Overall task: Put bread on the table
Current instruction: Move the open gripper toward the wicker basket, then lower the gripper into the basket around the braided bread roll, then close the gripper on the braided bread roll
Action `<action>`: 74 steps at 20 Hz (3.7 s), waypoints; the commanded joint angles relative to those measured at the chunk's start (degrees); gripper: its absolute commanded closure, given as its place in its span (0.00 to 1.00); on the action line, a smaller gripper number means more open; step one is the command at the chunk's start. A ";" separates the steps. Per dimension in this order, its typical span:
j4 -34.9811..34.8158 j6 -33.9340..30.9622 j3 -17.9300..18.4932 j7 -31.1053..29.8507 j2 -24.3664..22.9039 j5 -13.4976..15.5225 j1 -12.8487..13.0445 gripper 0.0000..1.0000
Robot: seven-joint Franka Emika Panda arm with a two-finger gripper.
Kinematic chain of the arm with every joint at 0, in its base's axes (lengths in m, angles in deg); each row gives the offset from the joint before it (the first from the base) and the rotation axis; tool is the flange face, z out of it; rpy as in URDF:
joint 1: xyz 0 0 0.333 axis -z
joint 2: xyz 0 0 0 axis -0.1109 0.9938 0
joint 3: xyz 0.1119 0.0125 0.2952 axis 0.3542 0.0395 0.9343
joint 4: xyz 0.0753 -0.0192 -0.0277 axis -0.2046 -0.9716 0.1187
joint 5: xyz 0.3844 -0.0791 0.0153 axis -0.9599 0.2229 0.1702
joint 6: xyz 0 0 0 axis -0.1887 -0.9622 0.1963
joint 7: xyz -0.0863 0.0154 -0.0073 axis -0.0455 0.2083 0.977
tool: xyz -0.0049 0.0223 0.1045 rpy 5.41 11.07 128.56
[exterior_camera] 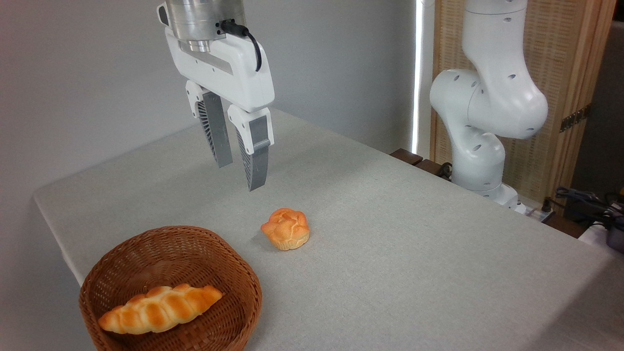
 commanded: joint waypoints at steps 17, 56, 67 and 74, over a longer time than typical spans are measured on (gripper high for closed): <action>0.43 11.13 0.38 -1.11 3.91 -0.57 0.49 0.00; -4.14 43.05 -2.97 -0.32 22.55 -10.15 3.04 0.66; -3.70 43.05 -2.97 -0.67 21.32 -10.06 2.95 0.66; -3.70 42.96 -2.79 -0.58 20.35 -10.06 2.86 0.72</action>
